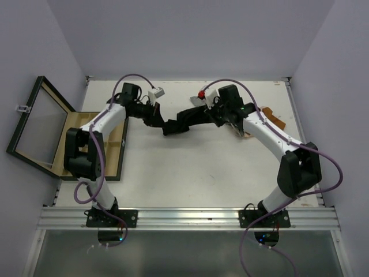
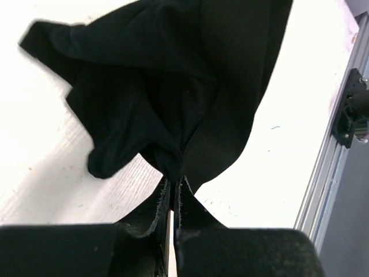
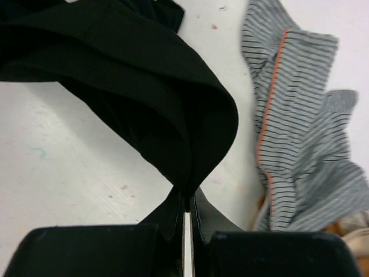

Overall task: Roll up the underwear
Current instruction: Move the underwear to the center of the board

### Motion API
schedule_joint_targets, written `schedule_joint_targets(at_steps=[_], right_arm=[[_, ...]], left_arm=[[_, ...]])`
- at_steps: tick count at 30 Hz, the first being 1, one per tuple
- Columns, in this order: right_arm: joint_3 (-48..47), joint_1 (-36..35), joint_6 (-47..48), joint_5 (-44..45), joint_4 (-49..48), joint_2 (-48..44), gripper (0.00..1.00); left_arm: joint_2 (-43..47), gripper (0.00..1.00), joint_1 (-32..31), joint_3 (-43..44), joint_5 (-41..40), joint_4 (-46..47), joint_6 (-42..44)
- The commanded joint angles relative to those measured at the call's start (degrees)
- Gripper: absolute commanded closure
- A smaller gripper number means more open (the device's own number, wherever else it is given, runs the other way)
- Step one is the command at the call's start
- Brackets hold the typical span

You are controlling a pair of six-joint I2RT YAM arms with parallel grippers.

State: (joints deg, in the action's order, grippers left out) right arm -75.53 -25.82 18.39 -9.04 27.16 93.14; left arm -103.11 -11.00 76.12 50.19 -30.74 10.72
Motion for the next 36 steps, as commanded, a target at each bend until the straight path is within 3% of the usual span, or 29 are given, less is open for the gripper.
schedule_joint_targets(at_steps=[1,7,12,18,24,31,36], right_arm=[[-2.6,0.2,11.7,8.7,1.3,-3.5,1.0],[-3.4,0.2,20.2,14.0,-1.3,-7.4,1.0],[-2.6,0.2,24.3,16.3,-1.8,-11.0,1.0],[-0.7,0.2,25.0,11.2,4.6,-12.7,1.0],[1.4,0.0,26.3,9.6,6.0,-12.4,1.0],[-8.9,0.2,27.5,13.4,3.1,-3.1,1.0],[-13.3,0.1,26.1,13.8,5.8,-3.0,1.0]], left_arm=[[2.8,1.0,0.5,4.9,3.2,-7.0,0.8],[5.9,1.0,1.9,7.7,4.6,-3.4,-3.2],[4.8,1.0,2.1,10.5,3.2,-11.5,1.7],[4.8,1.0,2.0,7.6,2.4,-17.0,6.8],[5.1,1.0,2.0,6.8,2.3,-15.4,5.0],[-2.6,1.0,2.3,18.3,0.5,-15.4,2.6],[-2.0,1.0,2.5,20.1,-0.2,-16.3,3.7]])
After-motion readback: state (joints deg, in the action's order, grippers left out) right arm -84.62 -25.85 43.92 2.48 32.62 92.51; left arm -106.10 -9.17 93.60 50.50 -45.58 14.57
